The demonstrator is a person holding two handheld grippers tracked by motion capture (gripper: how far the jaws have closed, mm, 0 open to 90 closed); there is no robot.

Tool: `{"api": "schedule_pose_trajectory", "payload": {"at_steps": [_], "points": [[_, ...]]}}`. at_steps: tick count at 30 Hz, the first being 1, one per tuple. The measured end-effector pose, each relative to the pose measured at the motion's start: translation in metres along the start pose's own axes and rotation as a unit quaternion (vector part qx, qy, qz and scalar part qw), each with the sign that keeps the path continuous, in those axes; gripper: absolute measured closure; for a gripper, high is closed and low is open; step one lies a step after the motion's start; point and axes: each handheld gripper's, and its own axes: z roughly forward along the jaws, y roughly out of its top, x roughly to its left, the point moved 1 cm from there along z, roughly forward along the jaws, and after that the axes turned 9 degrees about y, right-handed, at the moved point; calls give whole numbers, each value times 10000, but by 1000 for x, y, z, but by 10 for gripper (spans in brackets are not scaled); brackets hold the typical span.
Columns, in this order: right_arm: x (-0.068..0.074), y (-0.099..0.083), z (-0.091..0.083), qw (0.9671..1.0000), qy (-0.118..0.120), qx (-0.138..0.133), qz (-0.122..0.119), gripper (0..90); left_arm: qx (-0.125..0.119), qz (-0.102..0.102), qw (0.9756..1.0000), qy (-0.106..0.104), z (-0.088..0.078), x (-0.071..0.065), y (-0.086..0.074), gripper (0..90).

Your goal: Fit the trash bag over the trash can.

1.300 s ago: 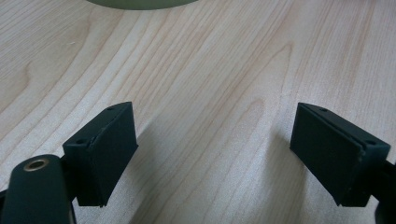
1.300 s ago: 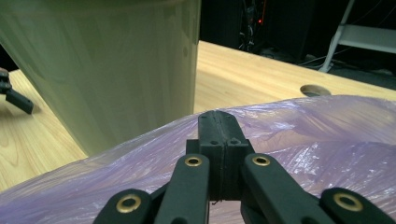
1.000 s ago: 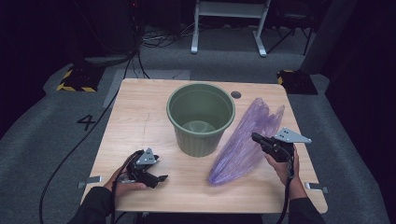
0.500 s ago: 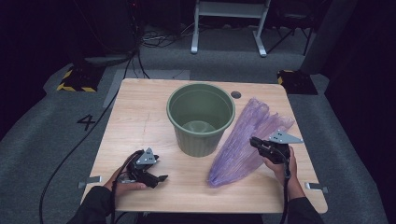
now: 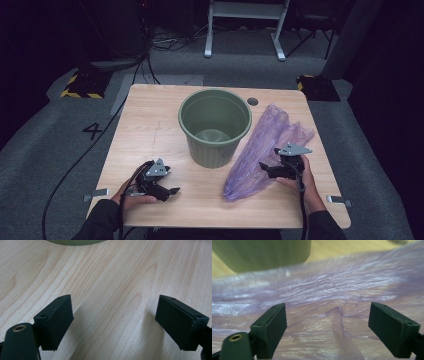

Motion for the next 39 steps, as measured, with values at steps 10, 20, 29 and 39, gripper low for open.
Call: {"api": "schedule_pose_trajectory", "payload": {"at_steps": [10, 20, 29, 39], "points": [[-4, -6, 24, 9991, 137, 354, 200, 263, -15, 7, 10000, -6, 0, 0, 0, 139], [1, -3, 24, 9997, 137, 182, 99, 880, -6, 7, 10000, 7, 0, 0, 0, 139], [3, 14, -7, 9964, 413, -704, 242, 900, 3, -20, 10000, 29, 0, 0, 1, 139], [11, 34, -33, 9914, 392, -1245, 99, 900, 121, -44, 9999, 5, -3, 0, 6, 158]]}}
